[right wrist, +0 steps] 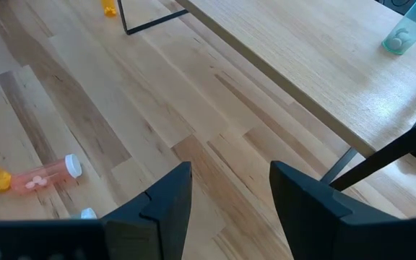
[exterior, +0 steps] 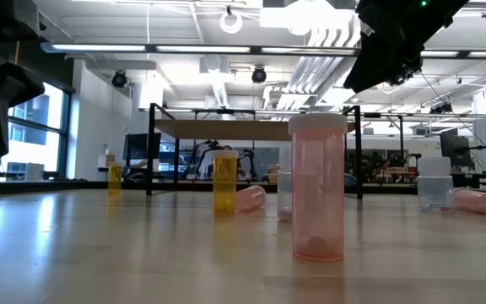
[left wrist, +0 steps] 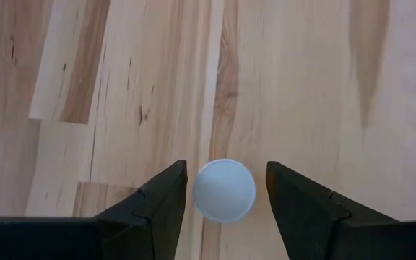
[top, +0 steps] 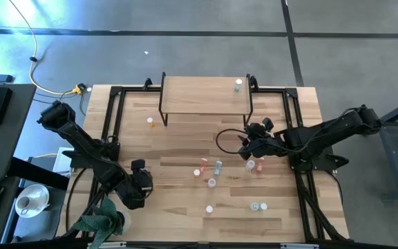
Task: Pick and place medicine bottles onto shelf by color
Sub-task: Put the bottom orange pill bottle on the shelf
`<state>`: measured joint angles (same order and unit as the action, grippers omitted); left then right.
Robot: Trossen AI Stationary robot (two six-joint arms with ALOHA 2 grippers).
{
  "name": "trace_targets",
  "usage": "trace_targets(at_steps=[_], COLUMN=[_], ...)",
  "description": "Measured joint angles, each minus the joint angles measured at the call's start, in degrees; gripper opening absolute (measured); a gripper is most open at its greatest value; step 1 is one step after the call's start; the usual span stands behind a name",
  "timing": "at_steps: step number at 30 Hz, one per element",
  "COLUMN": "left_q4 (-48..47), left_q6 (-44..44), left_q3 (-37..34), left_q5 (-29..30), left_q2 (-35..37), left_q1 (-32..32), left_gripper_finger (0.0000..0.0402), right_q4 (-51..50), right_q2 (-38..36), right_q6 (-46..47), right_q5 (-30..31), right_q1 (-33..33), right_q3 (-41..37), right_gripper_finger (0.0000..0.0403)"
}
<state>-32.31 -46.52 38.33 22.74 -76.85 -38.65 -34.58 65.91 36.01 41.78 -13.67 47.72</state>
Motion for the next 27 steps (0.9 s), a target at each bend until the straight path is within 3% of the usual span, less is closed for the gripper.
trace_targets(at_steps=[7,18,27], left_q4=[0.06,0.20,0.11], left_q6=[-0.02,1.13,10.36], left_q3=[0.00,0.00,3.42], left_q5=[0.76,0.58,0.32], left_q2=[-1.72,-2.06,-1.65], left_q1=[0.00,0.09,6.44], left_gripper_finger=[0.0170,0.0096,0.0114], right_q4=[-0.03,-0.03,-0.03], right_q2=[0.00,0.00,0.02], right_q6=[0.00,0.00,0.00], right_q5=[0.00,0.00,0.00], right_q1=[0.00,0.00,0.00], right_q3=[0.00,0.00,0.00], right_gripper_finger=[0.0178,0.0178,0.0178])
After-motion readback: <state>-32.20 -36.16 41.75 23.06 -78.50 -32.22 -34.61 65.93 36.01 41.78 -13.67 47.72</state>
